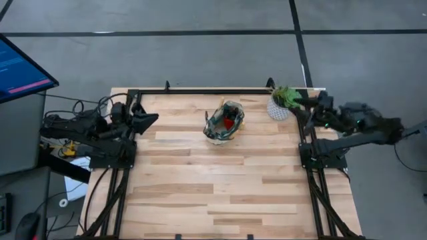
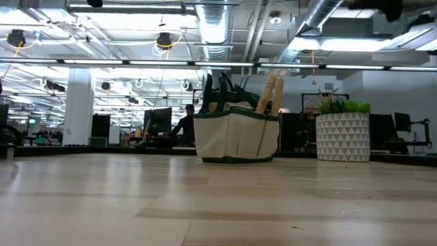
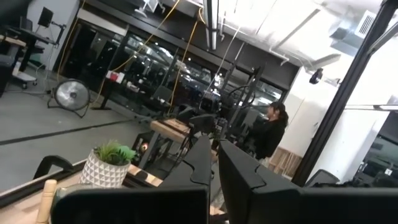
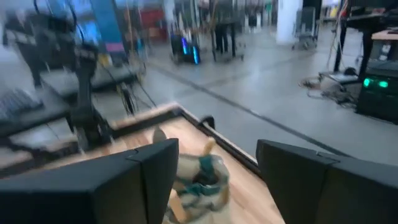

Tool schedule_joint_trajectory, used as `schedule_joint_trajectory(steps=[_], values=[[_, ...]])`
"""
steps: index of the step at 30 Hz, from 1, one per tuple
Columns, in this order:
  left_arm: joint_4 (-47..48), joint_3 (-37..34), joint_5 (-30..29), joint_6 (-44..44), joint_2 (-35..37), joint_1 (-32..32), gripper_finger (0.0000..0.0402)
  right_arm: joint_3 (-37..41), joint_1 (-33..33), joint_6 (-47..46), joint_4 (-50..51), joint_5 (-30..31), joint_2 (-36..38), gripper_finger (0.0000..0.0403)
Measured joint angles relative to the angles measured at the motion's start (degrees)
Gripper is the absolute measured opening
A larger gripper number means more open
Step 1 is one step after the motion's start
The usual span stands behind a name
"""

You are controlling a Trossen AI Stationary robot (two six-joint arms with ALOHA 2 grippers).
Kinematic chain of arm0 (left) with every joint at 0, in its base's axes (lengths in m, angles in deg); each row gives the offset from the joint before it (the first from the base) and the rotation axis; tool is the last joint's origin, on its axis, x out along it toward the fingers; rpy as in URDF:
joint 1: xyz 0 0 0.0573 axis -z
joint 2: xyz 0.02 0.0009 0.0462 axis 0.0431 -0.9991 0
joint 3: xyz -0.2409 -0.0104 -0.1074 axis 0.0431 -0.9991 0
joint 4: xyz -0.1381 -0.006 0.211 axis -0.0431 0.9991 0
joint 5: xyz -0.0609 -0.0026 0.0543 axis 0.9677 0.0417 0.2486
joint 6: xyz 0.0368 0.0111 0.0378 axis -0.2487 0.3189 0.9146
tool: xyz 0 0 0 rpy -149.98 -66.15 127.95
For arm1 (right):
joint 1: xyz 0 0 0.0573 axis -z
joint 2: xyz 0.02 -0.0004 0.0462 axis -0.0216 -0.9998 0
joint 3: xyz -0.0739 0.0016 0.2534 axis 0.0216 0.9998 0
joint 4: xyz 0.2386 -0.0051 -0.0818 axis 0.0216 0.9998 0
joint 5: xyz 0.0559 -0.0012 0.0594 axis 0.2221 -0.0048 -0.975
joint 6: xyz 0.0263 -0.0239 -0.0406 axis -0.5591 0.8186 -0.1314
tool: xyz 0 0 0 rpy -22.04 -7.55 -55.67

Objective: Pick & Place Garden tools in Gardening bag
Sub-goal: Return to Home Position

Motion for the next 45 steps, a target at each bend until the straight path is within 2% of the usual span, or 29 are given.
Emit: schedule_joint_trajectory(steps=[6,10,17,24,27,32,35,38,45], values=[[-0.10,0.00,0.02,0.07,-2.35,0.00,0.0002,20.36,0.00,-0.25,-20.13,-0.27,9.89,0.0201],[0.47,0.00,0.05,0.10,-3.81,0.00,0.0002,28.84,0.00,-2.92,-26.20,-3.06,13.78,0.0196],[1.16,0.00,1.76,0.08,-4.13,0.00,0.0002,37.02,-0.02,-7.59,-29.79,-10.57,18.82,0.0178],[1.38,0.00,9.80,-0.06,-3.75,0.00,0.0002,44.87,-0.04,-7.79,-42.39,-27.60,22.21,0.0123],[3.64,0.00,10.34,-0.01,-3.86,0.00,0.0002,47.35,-0.04,-7.35,-44.79,-28.56,22.16,0.0090],[7.08,-0.08,10.63,0.09,-3.51,-0.04,0.0002,47.52,0.13,-7.68,-40.29,-28.41,22.25,0.0050],[7.03,-2.50,11.85,-0.04,-0.90,-0.04,0.0002,47.52,0.11,-6.81,-38.55,-26.66,22.23,0.0032],[7.22,-5.99,11.56,-0.46,5.05,-0.04,0.0002,47.54,0.11,-6.77,-37.04,-26.30,21.94,0.0019],[7.09,-17.31,2.92,-1.04,22.58,-0.04,0.0002,47.54,0.11,-6.60,-36.77,-26.47,21.96,0.0008]])
